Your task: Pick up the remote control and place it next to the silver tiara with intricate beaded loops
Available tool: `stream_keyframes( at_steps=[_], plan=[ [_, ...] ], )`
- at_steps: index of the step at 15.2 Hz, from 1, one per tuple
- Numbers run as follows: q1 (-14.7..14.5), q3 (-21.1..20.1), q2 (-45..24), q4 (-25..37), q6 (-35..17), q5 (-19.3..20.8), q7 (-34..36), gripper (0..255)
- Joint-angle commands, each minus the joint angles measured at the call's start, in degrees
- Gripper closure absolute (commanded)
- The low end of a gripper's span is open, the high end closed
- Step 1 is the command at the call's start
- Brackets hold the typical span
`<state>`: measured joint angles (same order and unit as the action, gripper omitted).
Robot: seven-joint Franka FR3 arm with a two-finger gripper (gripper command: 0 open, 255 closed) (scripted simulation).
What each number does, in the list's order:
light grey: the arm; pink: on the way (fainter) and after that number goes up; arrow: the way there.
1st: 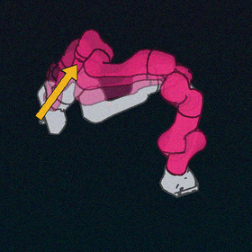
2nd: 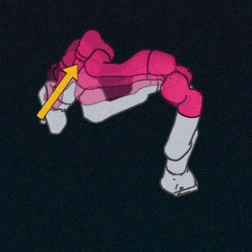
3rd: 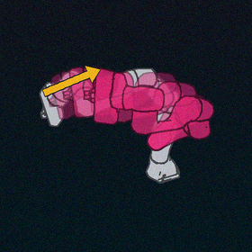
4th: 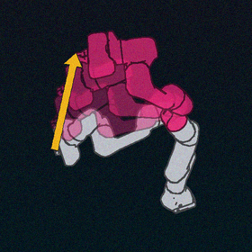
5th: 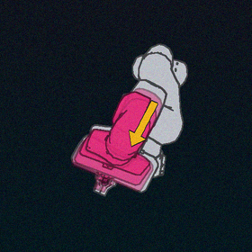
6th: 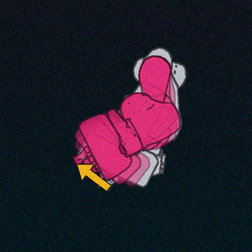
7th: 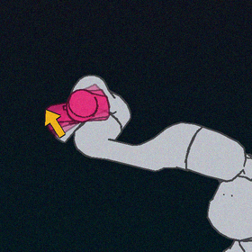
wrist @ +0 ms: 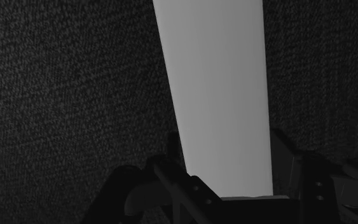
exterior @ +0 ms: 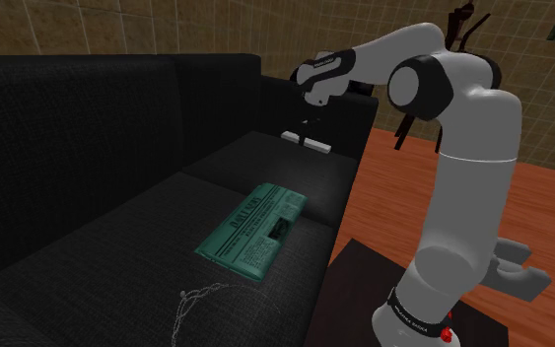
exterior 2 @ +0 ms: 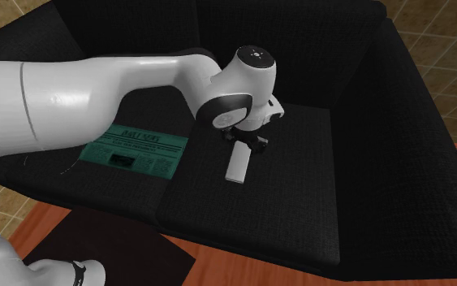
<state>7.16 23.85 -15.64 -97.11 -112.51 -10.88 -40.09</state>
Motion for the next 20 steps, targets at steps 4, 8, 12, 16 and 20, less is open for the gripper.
stream_keyframes(
  at_steps=[4,8,12,16,20],
  plan=[
    [-5.0,-1.6,7.3,-9.1,-3.0,3.4,6.9,255],
    [-8.3,-3.6,12.1,-15.0,-4.9,5.6,12.8,255],
    [-11.2,-6.1,16.1,-19.7,-6.2,7.4,18.9,255],
    [-13.8,-9.0,19.2,-23.3,-7.2,8.5,24.9,255],
    [-16.3,-12.1,21.4,-25.9,-7.8,9.1,30.8,255]
  ],
)
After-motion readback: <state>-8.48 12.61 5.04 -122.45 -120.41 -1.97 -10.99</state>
